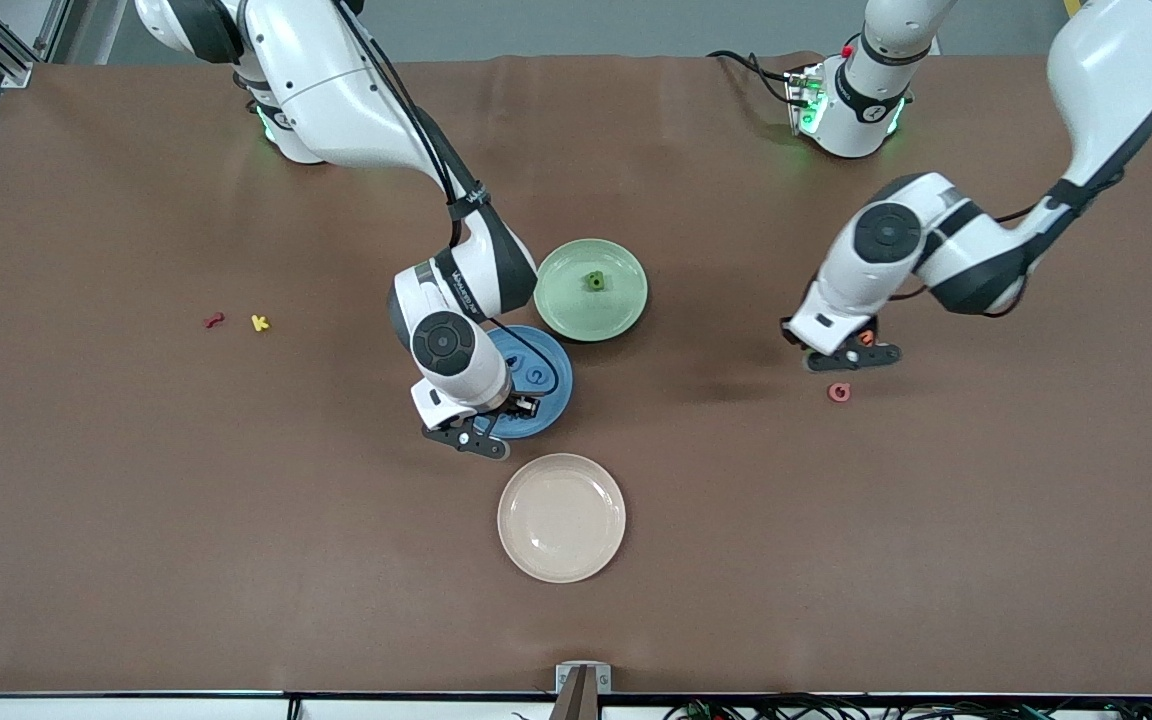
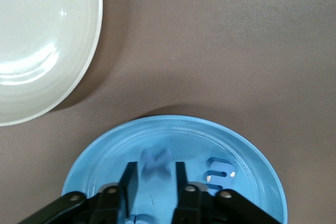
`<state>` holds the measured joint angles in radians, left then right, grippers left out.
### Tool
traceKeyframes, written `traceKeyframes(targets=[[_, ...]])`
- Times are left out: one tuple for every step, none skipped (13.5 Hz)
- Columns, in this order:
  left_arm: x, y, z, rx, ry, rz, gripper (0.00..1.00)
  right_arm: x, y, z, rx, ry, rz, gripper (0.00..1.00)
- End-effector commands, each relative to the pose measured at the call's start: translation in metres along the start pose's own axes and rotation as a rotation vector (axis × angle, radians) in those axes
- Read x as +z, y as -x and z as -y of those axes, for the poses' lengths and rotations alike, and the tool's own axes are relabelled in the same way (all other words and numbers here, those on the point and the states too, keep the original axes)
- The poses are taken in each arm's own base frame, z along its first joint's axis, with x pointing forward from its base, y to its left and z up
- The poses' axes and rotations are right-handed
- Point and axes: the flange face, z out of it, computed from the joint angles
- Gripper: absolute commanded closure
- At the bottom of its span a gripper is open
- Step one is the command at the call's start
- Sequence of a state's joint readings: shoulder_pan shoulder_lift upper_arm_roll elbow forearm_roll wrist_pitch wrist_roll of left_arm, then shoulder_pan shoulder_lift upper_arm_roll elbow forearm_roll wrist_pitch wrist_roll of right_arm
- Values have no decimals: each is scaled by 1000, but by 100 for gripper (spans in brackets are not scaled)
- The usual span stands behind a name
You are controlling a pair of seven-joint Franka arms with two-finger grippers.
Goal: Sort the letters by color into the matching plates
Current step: 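Drop plus on plate with the right gripper while the left gripper carries N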
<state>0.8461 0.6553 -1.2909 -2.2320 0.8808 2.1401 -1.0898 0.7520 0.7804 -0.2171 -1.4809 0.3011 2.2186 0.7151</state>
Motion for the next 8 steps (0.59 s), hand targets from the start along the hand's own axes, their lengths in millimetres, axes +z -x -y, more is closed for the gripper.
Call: traceKeyframes(targets=[[-9, 29, -60, -81, 13, 1, 100, -7, -3, 6, 14, -15, 7, 0], [-14, 43, -85, -100, 24, -7, 100, -12, -3, 6, 9, -17, 4, 0], [-15, 56, -104, -125, 32, -7, 100, -21, -2, 8, 4, -23, 1, 0], [-17, 70, -122, -151, 39, -5, 100, -29, 5, 8, 0, -6, 29, 0], [-20, 83, -140, -177, 46, -9, 100, -50, 10, 6, -7, 11, 61, 0], [-23, 98, -156, -189, 51, -8, 100, -78, 13, -1, -5, 19, 93, 0], [-24, 111, -172, -208, 60, 9, 100, -113, 17, -11, -6, 22, 123, 0], [-27, 123, -187, -225, 71, 7, 100, -146, 20, -23, -4, 21, 148, 0]])
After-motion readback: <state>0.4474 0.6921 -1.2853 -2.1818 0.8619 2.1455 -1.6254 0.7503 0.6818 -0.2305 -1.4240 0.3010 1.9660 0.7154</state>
